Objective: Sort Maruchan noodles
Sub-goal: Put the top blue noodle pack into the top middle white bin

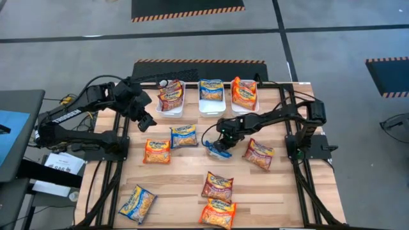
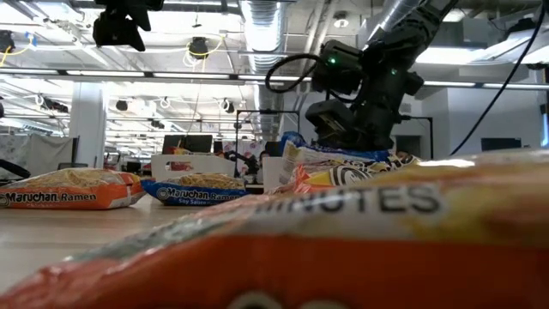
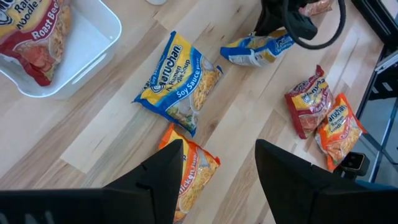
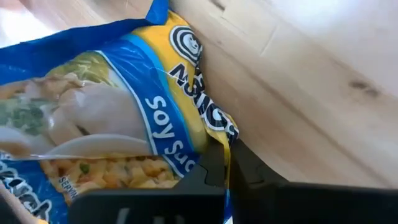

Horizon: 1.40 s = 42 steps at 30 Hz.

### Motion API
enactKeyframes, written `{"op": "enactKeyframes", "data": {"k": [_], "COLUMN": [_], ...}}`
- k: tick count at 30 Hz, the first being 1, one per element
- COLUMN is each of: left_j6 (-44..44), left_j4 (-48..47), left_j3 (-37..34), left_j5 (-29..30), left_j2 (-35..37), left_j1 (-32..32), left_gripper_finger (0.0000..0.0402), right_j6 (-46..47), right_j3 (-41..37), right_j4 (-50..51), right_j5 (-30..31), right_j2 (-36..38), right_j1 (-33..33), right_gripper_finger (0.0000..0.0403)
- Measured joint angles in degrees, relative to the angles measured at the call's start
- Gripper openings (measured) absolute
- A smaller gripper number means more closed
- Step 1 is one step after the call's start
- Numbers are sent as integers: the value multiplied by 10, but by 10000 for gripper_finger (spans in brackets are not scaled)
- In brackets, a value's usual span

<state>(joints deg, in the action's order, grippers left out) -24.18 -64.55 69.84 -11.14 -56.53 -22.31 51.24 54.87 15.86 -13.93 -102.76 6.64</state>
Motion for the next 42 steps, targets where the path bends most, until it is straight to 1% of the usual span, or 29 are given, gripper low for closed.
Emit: {"op": "enactKeyframes", "data": {"k": [5, 10, 14, 18, 24, 27, 30, 33, 37, 42], "left_j6": [0, 12, 13, 13, 13, 13, 12, 12, 12, 12], "left_j4": [0, 0, 0, 0, 0, 0, 0, 0, 1, 25], "left_j3": [0, 0, 0, 0, 0, 0, 0, 0, 0, 0], "left_j5": [0, 0, 0, 0, 1, 14, 28, 30, 30, 30], "left_j2": [0, 0, 0, 0, 0, 0, 0, 0, 0, -1], "left_j1": [0, 0, 0, 0, 0, 0, 0, 0, 0, 0], "left_gripper_finger": [185, 185, 185, 185, 185, 185, 185, 185, 185, 185], "right_j6": [-29, -74, -109, -143, -198, -235, -283, -332, -411, -509], "right_j3": [44, 108, 165, 216, 287, 316, 341, 354, 355, 355], "right_j4": [54, 141, 211, 262, 315, 336, 337, 319, 265, 176], "right_j5": [16, 56, 107, 165, 266, 332, 395, 433, 447, 440], "right_j2": [0, 0, 1, 1, 2, 2, 2, 3, 3, 3], "right_j1": [-2, -15, -29, -38, -36, -28, -10, 23, 78, 148], "right_gripper_finger": [6, 6, 6, 6, 6, 6, 5, 5, 5, 5]}}
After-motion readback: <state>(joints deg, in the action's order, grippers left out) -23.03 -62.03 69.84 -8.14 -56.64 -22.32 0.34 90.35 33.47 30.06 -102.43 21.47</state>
